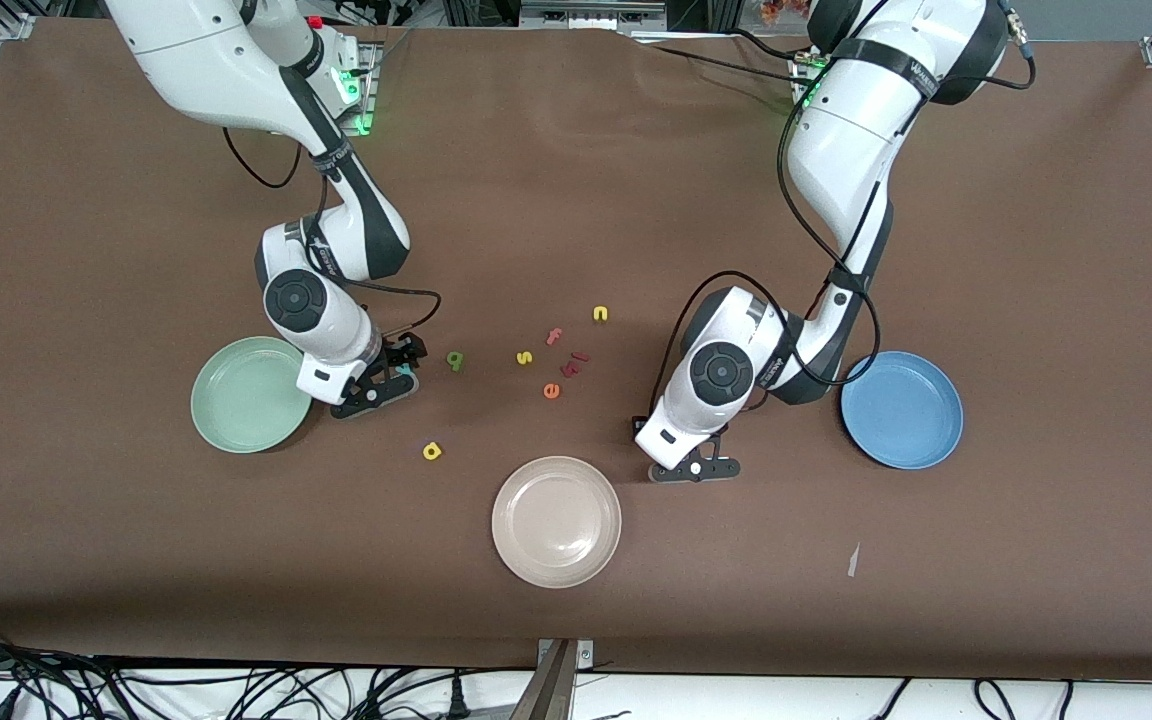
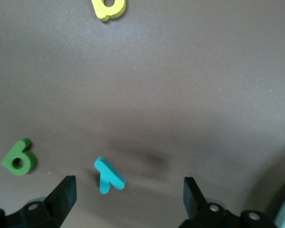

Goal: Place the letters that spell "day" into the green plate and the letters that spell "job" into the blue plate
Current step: 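Grasp the b with the left gripper while the right gripper grasps the y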

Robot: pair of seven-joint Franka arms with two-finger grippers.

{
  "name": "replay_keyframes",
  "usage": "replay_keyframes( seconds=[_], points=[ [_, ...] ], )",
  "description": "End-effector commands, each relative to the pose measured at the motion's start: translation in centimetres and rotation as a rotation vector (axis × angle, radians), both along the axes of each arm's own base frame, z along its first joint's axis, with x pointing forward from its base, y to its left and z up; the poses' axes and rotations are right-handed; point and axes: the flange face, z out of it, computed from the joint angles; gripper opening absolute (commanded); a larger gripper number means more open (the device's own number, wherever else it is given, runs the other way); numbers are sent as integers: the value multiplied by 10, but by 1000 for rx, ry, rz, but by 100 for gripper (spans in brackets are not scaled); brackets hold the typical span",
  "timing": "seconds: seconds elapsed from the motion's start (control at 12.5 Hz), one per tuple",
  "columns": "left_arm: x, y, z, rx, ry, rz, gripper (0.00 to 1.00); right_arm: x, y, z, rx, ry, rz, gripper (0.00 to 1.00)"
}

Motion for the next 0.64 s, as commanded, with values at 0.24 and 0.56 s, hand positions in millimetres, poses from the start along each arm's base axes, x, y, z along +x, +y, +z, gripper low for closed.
replay_keyframes(
  seconds=[0.24, 0.56],
  points=[
    [4, 0, -5, 27, -16, -15, 32, -8, 6, -13, 22, -10, 72, 95],
    [5, 0, 3, 28, -21, -9, 0, -9, 12, -14, 29, -19, 83, 88]
  ],
)
